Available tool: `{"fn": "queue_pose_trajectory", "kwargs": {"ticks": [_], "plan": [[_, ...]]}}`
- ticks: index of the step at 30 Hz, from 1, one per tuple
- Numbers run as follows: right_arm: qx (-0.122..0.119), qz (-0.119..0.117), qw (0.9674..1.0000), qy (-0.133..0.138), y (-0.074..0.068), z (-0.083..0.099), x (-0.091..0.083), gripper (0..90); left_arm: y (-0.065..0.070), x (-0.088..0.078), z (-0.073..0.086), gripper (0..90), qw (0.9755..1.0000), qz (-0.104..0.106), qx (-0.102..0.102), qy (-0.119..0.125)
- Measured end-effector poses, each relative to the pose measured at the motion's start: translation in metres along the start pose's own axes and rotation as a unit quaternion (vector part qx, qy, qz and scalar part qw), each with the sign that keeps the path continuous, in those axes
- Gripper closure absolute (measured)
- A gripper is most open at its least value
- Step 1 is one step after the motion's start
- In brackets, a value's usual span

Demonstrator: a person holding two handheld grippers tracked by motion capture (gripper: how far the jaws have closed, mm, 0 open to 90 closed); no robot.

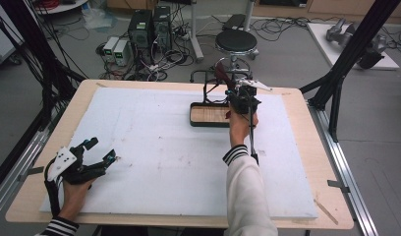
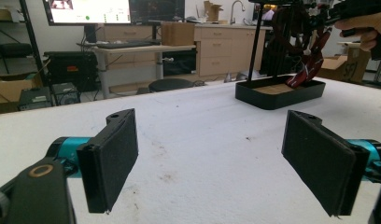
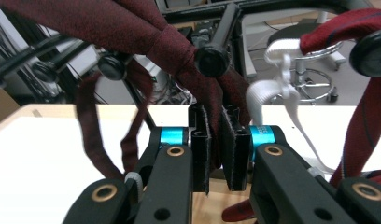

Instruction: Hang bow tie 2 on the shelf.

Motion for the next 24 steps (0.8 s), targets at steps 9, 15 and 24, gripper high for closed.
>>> {"fn": "queue_pose_trajectory", "kwargs": {"ticks": [9,15,24], "plan": [[-0.011,0.013,0.9997,-0.017,0.002,0.004,0.004,82.8,0.000,0.000,0.000,18.8,1.0000,0.001,0.001,-0.001],[0.002,0.021,0.9989,-0.042,0.006,0.012,0.011,82.8,0.000,0.000,0.000,18.8,1.0000,0.000,0.001,0.000],[-0.015,0.031,0.9969,-0.070,0.006,0.018,0.014,81.6,0.000,0.000,0.000,18.8,1.0000,0.000,0.003,-0.001]]}}
Point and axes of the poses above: each handheld gripper's, and its own axes: x roughly forward along the jaws, z roughly out of its underside, y roughly to its right, the point moved 9 cm from there along x, roughly forward along the jaws, and after that the axes turned 14 degrees about -y, right-handed, at the moved point
